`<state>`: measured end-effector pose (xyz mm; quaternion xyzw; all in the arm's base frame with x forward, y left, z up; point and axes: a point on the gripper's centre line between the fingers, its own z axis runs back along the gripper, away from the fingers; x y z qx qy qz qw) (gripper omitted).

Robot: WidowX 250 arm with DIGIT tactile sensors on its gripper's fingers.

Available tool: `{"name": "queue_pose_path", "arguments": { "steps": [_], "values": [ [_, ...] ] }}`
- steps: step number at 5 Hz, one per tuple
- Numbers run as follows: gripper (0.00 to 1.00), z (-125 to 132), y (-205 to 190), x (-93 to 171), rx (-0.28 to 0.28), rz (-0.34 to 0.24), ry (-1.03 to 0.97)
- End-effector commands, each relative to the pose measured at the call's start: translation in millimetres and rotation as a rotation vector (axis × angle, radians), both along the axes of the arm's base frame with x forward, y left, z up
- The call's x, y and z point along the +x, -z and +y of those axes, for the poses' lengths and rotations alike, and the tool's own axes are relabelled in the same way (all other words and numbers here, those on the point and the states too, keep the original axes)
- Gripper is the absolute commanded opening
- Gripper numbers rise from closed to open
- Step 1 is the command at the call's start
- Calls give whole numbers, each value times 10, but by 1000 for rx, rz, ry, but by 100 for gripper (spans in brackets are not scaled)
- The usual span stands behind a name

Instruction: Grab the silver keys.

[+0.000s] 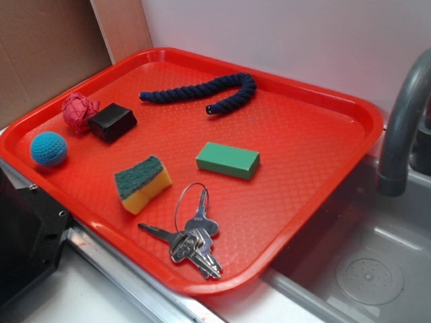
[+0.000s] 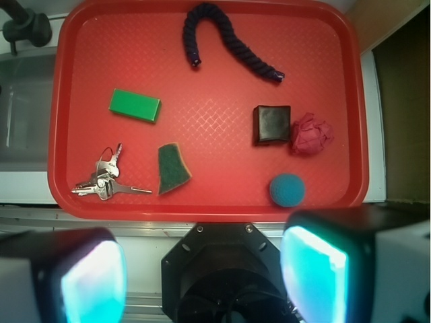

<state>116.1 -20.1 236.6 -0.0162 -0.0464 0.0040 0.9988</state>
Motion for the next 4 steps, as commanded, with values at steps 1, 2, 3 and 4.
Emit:
{"name": "queue_pose_path", "arguments": {
  "steps": [1,2,3,4],
  "values": [
    [100,0,0,0,0,0,0],
    [100,-469,205,180,-49,7,-30],
    [100,-704,321,187,-84,37,-129],
    [100,-1016,576,220,-152,67,-185]
  ]
}}
